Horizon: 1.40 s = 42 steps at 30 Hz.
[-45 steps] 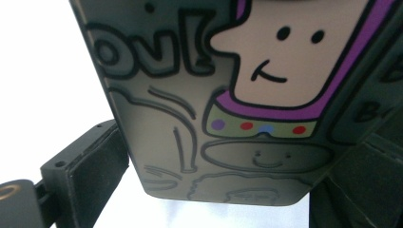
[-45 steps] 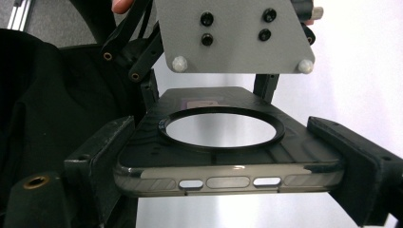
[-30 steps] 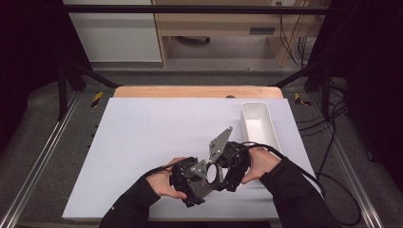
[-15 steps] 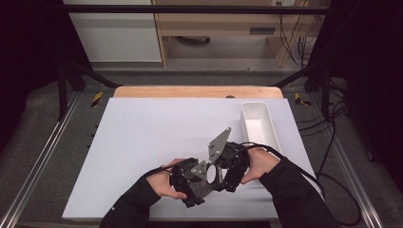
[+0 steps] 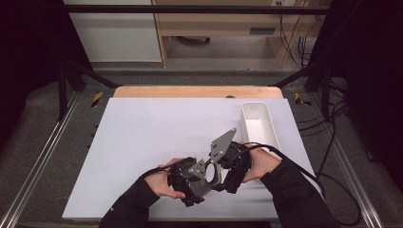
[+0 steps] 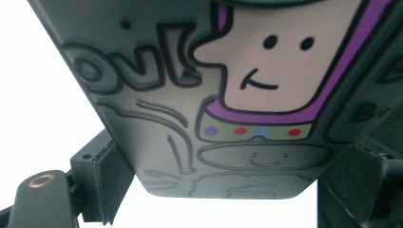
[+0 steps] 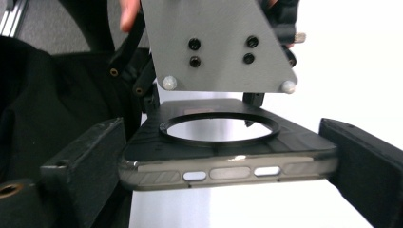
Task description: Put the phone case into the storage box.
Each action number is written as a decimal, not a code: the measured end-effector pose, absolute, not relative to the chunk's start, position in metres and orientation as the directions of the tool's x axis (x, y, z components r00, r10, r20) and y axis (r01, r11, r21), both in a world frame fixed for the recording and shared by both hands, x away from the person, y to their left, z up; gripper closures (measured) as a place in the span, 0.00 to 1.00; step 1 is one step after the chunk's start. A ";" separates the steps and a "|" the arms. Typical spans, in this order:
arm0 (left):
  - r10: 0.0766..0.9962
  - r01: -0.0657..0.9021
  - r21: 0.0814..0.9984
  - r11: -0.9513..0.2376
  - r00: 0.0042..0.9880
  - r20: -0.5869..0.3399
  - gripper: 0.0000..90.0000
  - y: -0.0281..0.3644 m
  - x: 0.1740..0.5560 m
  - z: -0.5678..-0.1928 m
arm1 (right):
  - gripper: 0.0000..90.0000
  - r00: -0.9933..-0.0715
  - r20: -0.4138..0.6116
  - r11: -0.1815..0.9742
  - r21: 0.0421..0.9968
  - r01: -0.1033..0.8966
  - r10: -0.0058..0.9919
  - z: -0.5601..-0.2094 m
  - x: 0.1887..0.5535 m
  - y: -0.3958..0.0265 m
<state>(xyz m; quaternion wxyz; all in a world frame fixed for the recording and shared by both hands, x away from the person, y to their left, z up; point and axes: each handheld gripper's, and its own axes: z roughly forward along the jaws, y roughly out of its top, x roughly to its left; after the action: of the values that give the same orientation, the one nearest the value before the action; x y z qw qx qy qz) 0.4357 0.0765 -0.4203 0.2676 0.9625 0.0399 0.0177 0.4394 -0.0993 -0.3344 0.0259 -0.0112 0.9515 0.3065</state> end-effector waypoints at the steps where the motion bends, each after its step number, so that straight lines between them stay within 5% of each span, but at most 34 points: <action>1: 0.086 0.068 0.518 -0.852 0.996 0.010 0.13 0.077 0.436 -0.420 | 0.02 -0.998 -0.058 0.806 0.591 -0.036 -0.002 -0.333 0.439 -0.100; 20: 0.142 0.107 0.596 -0.796 0.990 0.012 0.13 0.101 0.435 -0.419 | 0.00 -0.993 -0.055 0.612 0.791 0.021 0.105 -0.324 0.440 -0.140; 42: 0.184 0.130 0.723 -0.679 0.983 -0.004 0.13 0.118 0.431 -0.426 | 0.00 -0.990 0.032 0.446 0.891 0.090 0.136 -0.351 0.439 -0.151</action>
<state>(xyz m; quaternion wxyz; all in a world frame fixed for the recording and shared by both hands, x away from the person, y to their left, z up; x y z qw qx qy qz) 0.4312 0.1182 -0.4262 0.3914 0.9156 0.0858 0.0343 0.4390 -0.1514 -0.3512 0.0219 0.0664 0.8499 0.5223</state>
